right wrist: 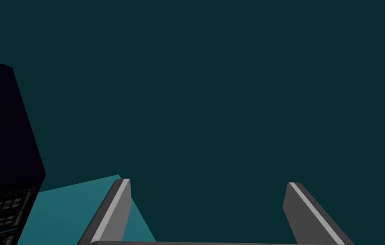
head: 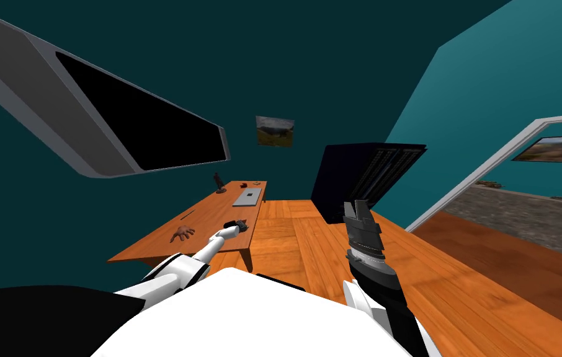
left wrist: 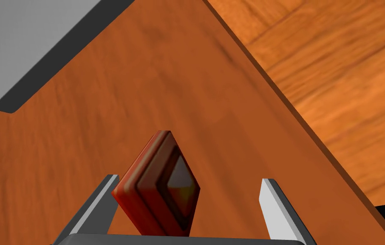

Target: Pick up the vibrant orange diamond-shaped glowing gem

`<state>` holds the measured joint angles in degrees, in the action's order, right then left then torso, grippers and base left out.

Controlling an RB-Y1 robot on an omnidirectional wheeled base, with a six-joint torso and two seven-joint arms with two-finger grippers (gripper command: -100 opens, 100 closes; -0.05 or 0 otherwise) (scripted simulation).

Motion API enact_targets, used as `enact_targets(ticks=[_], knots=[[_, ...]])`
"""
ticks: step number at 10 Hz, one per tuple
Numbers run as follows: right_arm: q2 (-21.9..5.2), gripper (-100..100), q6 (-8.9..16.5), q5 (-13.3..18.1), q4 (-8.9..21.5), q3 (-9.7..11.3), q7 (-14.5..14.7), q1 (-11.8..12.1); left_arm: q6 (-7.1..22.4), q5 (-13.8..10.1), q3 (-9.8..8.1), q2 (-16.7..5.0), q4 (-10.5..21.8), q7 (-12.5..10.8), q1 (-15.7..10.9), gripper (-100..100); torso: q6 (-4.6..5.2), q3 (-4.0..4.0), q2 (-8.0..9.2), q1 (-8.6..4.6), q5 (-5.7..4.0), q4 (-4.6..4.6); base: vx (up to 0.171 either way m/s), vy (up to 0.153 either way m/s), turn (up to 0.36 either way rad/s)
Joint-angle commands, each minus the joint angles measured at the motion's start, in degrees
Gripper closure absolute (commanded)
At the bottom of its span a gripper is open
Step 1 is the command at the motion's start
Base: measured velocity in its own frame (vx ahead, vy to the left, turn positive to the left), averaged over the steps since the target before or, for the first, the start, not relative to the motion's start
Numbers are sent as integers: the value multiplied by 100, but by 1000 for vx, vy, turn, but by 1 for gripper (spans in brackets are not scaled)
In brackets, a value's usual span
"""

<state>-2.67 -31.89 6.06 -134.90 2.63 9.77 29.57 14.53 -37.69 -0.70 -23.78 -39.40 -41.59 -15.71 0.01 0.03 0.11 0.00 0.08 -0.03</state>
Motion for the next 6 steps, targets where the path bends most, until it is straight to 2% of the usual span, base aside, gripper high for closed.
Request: enact_targets(ticks=[1,2,3,4,6], knots=[[0,0,0,0,0,0,0,0,-104,-52,179,-57,188,-164,-44,-100,0,0,0,0,0,0,-34,16,-77],[0,0,0,0,0,0,0,1,-283,-137,405,-169,417,-395,-164,-100,-3,-1,-2,0,0,-1,-45,15,-161],[0,0,0,0,0,0,0,0,-283,-137,447,-169,467,-428,-164,-100,2,0,0,0,2,-1,-40,19,-78],[0,0,0,0,0,0,0,1,-463,-223,666,-282,688,-662,-284,-100,-1,-2,-2,1,3,-2,-41,19,-112],[0,0,0,0,0,0,0,1,-463,-223,715,-282,746,-692,-284,-100,-1,-3,-5,0,3,-2,-23,8,-44]])
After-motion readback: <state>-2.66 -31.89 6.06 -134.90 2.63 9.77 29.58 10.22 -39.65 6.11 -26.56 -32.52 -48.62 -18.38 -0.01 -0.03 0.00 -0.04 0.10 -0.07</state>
